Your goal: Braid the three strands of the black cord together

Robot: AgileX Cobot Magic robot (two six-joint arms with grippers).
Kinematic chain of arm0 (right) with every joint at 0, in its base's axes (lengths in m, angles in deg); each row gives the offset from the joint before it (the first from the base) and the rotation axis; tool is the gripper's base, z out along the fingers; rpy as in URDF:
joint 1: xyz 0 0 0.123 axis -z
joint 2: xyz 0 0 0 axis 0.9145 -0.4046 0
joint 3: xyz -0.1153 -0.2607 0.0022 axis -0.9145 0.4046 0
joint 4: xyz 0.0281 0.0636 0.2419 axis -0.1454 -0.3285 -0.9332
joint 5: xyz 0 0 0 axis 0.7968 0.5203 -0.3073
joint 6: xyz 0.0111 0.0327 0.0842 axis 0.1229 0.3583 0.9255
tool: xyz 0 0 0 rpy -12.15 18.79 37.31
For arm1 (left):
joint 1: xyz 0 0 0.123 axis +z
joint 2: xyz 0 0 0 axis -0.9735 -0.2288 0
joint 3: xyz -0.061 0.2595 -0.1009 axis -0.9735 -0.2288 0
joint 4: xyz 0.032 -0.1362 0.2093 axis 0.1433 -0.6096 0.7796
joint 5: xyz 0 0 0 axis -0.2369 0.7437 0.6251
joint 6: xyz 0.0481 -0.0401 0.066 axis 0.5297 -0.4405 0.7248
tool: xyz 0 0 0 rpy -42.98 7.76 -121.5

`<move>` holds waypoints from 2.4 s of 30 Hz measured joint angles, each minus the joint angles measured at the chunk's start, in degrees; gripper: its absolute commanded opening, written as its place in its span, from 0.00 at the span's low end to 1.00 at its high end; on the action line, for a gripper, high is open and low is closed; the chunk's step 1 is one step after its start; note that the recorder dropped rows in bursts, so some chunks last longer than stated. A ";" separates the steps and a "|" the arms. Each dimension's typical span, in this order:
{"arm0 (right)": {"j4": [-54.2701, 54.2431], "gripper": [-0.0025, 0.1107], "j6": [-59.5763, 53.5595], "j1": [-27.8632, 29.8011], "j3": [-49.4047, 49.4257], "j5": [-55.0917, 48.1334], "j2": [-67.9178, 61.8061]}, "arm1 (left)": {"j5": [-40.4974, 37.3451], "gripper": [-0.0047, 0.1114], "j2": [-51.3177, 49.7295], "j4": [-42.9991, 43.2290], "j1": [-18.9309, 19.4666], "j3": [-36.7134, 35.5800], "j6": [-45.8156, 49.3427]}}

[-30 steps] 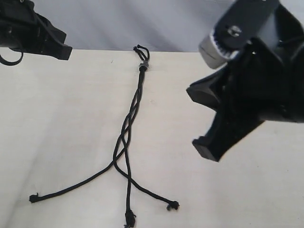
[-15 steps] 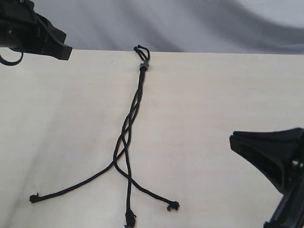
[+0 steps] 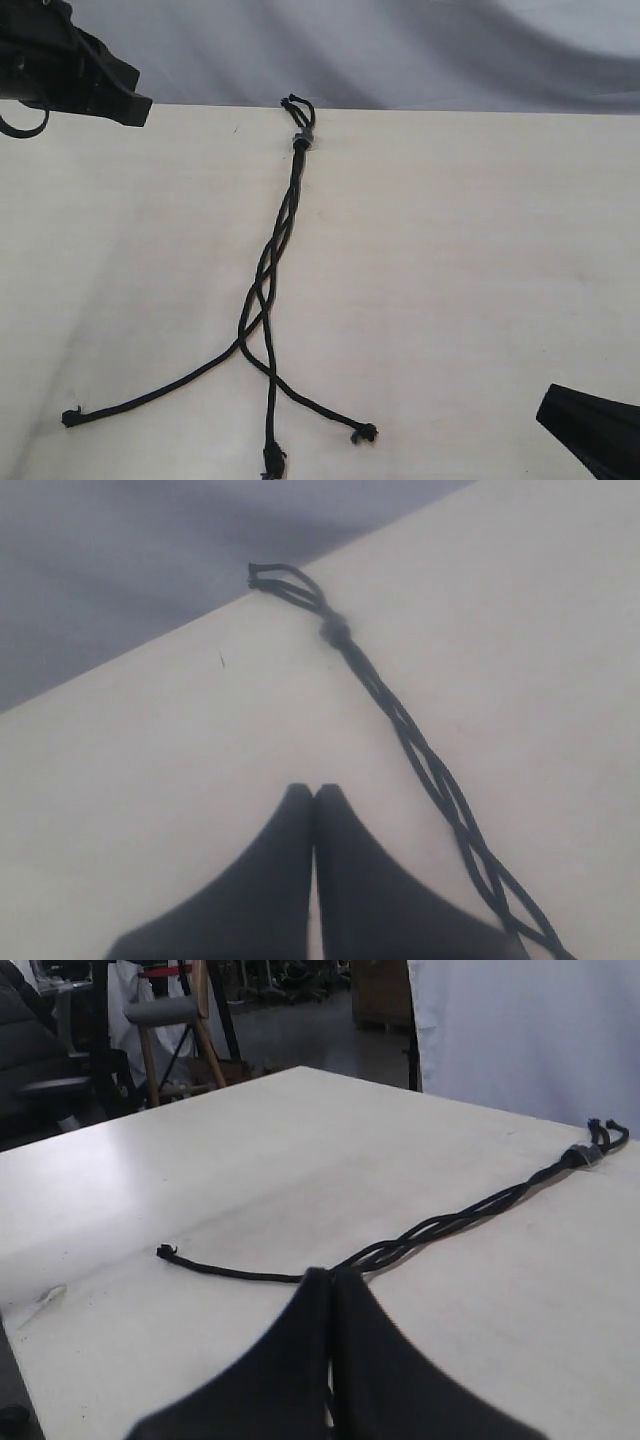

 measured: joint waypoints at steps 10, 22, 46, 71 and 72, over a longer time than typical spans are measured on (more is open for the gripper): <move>-7.65 0.02 -7.12 0.00 -0.01 -1.31 0.99 | -0.10 0.04 0.00 0.00 0.00 0.00 0.00; -7.87 0.02 -7.65 12.16 -0.01 -1.43 0.99 | -0.10 0.04 0.00 0.00 0.00 0.00 0.00; -7.75 0.02 -7.45 40.62 -0.01 1.53 0.99 | -0.10 0.04 0.00 -0.22 0.00 0.00 0.00; -6.23 0.02 -7.45 40.66 -0.01 1.10 0.99 | -0.10 0.04 0.00 -0.36 0.00 0.00 0.00; -6.23 0.02 -7.45 40.66 -0.01 1.10 0.99 | -0.10 0.04 0.00 -0.36 0.00 0.00 0.00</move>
